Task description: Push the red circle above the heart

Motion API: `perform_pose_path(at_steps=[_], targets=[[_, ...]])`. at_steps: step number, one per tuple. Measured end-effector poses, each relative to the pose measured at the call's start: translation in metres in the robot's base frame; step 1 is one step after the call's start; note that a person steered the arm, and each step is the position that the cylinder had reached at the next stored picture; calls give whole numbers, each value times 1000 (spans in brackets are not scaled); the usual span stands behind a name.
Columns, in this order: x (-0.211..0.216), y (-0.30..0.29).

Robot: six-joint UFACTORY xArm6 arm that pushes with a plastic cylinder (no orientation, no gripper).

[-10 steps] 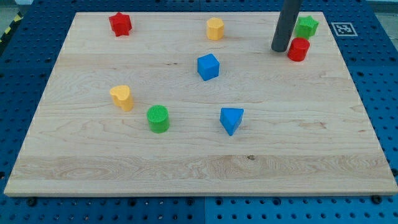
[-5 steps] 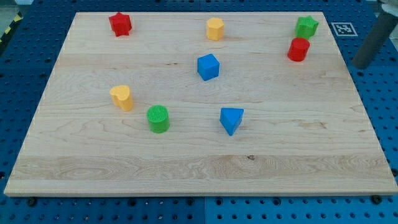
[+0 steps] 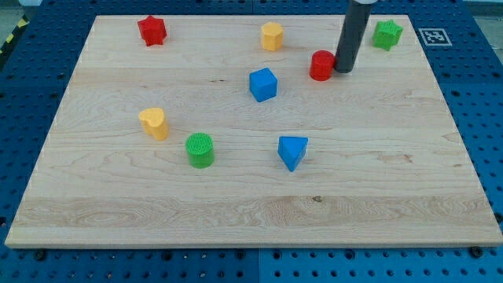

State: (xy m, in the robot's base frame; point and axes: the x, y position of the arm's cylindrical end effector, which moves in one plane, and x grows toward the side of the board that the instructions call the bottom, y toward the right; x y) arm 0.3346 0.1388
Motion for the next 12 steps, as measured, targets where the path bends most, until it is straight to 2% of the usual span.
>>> perform_pose_path(at_steps=[2, 4, 6, 8, 9, 10, 11, 12], targets=[[1, -109], [3, -193], [-29, -207], [38, -215], [32, -211], [-17, -197], [-34, -206], [-11, -247]])
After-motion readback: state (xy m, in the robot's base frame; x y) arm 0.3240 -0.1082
